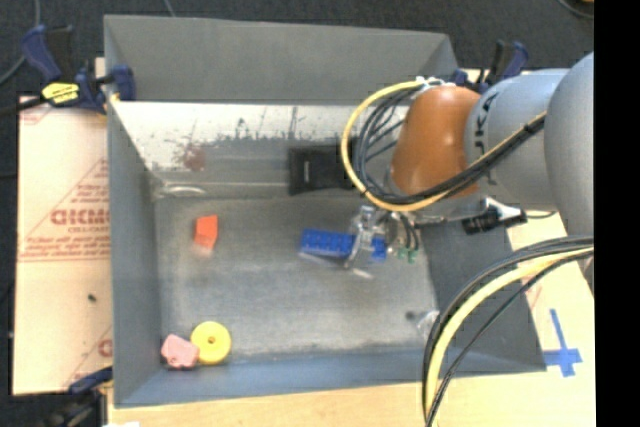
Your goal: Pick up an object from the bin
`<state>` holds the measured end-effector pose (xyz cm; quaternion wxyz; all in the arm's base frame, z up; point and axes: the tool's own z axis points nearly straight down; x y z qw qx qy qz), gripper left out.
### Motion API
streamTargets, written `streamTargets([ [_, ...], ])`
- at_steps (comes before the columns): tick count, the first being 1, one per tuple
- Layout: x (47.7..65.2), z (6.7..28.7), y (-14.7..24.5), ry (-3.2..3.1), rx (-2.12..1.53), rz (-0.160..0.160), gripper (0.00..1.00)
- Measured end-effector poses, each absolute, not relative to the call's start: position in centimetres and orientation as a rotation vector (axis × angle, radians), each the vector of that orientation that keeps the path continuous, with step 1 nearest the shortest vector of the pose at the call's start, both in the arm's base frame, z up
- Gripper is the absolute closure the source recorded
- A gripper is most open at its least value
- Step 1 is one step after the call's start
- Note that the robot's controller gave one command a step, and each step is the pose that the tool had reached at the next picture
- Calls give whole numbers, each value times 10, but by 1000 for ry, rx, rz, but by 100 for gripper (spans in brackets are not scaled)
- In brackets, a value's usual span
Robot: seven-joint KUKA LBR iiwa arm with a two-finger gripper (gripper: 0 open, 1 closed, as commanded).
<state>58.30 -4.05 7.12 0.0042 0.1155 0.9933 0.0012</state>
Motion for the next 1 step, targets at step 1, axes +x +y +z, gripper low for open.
streamTargets([
  [1, 600, 79, -48, 3109, 342, 2, 100],
])
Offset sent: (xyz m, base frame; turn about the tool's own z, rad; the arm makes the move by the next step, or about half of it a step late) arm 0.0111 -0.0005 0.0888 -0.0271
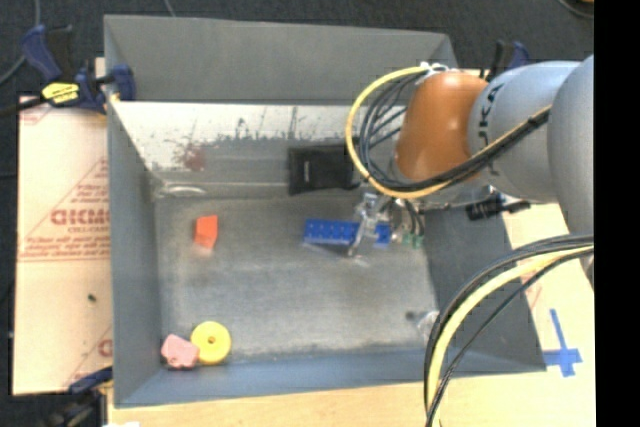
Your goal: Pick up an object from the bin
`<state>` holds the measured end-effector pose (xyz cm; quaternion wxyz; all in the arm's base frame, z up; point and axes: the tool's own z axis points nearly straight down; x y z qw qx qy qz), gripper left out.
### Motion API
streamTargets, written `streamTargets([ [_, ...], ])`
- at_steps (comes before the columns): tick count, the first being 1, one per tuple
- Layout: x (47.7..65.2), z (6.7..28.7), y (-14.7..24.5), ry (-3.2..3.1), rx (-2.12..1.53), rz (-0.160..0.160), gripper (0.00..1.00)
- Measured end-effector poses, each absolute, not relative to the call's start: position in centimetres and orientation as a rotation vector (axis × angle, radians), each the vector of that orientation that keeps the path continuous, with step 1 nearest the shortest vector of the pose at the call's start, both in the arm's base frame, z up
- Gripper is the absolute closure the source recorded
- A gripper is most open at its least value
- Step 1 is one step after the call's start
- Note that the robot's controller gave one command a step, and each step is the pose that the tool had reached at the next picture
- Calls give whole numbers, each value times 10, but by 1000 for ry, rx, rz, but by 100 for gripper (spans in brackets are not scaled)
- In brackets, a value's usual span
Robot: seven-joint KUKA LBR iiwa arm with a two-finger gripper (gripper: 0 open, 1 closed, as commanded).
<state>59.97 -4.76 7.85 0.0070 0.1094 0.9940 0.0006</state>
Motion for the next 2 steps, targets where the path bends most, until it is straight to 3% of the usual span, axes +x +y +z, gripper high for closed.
streamTargets([
  [1, 597, 166, -42, 3105, 322, 4, 100],
  [2, 604, 218, -43, 3102, 318, 2, 100],
])
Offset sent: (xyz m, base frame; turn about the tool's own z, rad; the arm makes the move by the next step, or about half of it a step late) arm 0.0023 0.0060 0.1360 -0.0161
